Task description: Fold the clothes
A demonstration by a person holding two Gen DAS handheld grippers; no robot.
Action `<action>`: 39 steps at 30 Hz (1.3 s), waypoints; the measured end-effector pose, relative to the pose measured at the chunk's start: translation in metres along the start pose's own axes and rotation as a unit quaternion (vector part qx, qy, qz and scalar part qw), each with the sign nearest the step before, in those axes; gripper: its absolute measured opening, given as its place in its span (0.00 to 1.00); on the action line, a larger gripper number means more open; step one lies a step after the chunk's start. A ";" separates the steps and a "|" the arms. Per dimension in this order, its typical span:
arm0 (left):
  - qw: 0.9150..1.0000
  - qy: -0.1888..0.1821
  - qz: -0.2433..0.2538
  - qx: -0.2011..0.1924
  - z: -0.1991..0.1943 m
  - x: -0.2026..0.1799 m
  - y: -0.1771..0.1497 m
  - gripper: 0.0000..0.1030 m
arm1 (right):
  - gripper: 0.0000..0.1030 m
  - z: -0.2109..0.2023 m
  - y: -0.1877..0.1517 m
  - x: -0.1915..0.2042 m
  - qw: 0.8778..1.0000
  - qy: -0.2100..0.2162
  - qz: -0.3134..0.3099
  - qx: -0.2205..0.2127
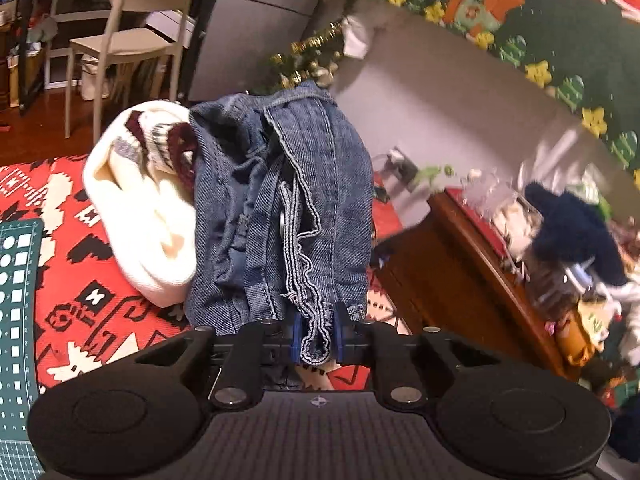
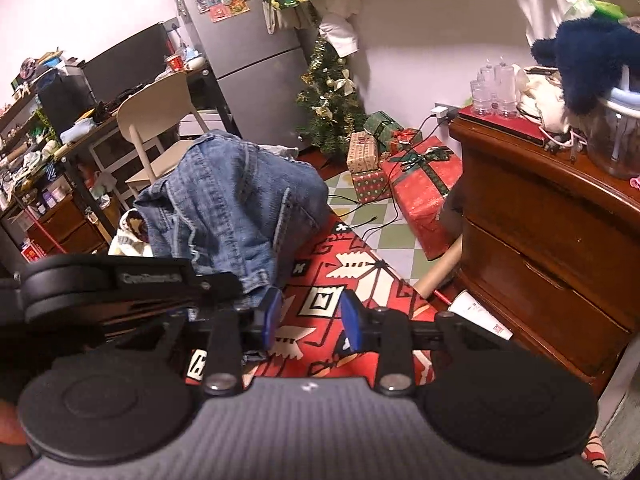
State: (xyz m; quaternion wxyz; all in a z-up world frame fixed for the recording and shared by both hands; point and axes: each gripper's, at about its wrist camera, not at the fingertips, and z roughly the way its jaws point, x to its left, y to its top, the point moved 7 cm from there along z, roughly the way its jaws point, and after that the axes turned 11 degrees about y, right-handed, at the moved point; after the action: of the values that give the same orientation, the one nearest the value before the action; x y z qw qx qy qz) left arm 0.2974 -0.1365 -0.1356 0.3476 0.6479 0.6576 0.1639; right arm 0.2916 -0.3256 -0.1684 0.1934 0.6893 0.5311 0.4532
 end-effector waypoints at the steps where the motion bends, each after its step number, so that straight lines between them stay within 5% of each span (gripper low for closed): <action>1: 1.000 0.006 0.006 -0.009 -0.006 0.001 0.000 0.12 | 0.36 0.000 0.000 0.000 1.000 0.001 0.001 -0.002; 10: 0.997 0.042 0.020 -0.061 -0.074 0.032 0.000 0.10 | 0.37 -0.007 0.007 0.015 0.999 0.019 -0.016 -0.024; 19: 0.994 0.084 -0.003 -0.072 -0.127 0.092 -0.033 0.09 | 0.37 -0.045 0.012 0.051 0.995 0.026 -0.057 -0.083; 29: 0.988 0.129 -0.040 -0.075 -0.180 0.157 -0.075 0.08 | 0.37 -0.057 -0.020 0.107 0.991 0.059 -0.108 -0.048; 39: 0.971 0.191 -0.102 -0.101 -0.240 0.256 -0.086 0.08 | 0.38 -0.091 -0.074 0.194 0.973 0.150 -0.175 0.000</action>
State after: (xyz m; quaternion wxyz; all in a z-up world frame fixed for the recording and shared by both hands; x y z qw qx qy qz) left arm 0.0942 0.1584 -0.0863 0.2943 0.4961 0.7542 0.3138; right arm 0.1794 -0.1428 -0.0955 0.1878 0.5095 0.6669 0.5103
